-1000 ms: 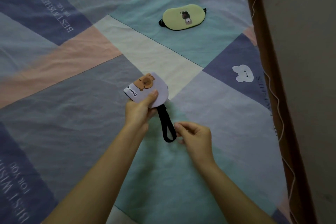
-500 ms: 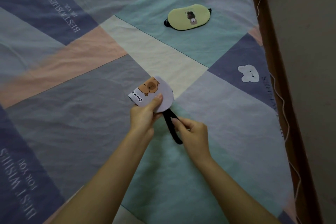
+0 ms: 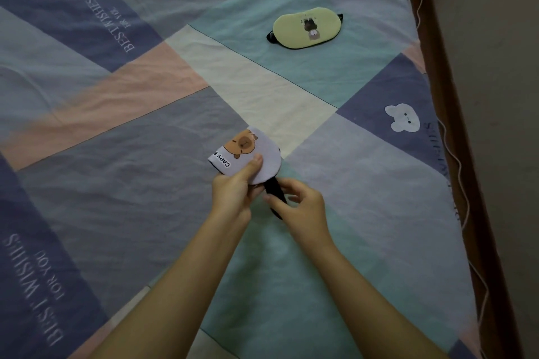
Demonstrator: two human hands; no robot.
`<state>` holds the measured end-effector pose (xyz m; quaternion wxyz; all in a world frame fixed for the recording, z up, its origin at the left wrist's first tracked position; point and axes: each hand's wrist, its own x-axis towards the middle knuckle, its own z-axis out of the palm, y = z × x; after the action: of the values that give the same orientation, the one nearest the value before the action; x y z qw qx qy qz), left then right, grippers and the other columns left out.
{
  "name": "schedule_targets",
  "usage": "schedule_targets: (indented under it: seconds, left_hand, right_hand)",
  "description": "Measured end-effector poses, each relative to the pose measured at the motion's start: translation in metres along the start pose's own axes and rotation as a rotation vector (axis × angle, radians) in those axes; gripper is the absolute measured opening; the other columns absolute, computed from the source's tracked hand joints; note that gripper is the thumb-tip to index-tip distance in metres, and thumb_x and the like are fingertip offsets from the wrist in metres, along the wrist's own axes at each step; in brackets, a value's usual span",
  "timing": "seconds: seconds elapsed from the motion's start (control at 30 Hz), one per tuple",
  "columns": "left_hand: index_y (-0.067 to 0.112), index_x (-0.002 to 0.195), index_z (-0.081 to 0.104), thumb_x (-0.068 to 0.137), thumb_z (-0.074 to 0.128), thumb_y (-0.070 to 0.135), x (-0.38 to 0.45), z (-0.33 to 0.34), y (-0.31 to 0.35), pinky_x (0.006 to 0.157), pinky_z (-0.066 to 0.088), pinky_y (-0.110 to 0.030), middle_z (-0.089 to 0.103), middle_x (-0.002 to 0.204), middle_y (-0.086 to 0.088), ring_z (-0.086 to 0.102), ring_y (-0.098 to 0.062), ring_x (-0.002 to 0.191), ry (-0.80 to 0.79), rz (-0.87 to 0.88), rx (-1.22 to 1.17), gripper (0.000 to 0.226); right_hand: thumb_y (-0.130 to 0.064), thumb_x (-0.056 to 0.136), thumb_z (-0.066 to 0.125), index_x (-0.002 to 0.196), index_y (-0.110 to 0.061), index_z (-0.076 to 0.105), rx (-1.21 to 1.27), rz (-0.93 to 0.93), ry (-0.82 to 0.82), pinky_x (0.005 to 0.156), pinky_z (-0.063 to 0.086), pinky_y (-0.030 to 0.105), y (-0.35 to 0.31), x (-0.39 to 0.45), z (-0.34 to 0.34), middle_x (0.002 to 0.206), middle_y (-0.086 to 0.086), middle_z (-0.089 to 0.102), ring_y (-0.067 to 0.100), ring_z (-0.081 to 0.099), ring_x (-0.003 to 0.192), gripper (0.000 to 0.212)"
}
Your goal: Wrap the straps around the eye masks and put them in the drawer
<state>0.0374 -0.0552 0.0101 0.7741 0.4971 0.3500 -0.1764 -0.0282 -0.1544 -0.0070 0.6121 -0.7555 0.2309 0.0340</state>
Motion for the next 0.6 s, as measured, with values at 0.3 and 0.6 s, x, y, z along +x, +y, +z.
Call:
schedule_targets:
  seconds: [0.3,0.6]
  left_hand:
    - [0.002,0.112,0.063,0.080,0.073,0.005,0.007,-0.014,0.002,0.061,0.061,-0.035,0.069,0.108,-0.014,0.068,-0.027,0.095,0.152,0.182,0.094,0.033]
    - [0.000,0.112,0.062,0.081,0.071,0.001,0.009,-0.017,0.004,0.047,0.057,-0.028,0.068,0.101,-0.010,0.068,-0.020,0.079,0.217,0.080,-0.101,0.032]
  right_hand:
    - [-0.027,0.083,0.070,0.086,-0.017,0.077,-0.301,-0.331,0.194,0.070,0.053,0.021,0.014,-0.023,-0.008,0.092,-0.011,0.074,-0.001,0.067,0.084,0.012]
    - [-0.031,0.084,0.065,0.063,-0.008,0.068,0.586,0.160,0.465,0.070,0.048,0.020,-0.023,-0.031,-0.014,0.063,0.001,0.065,0.011,0.060,0.065,0.031]
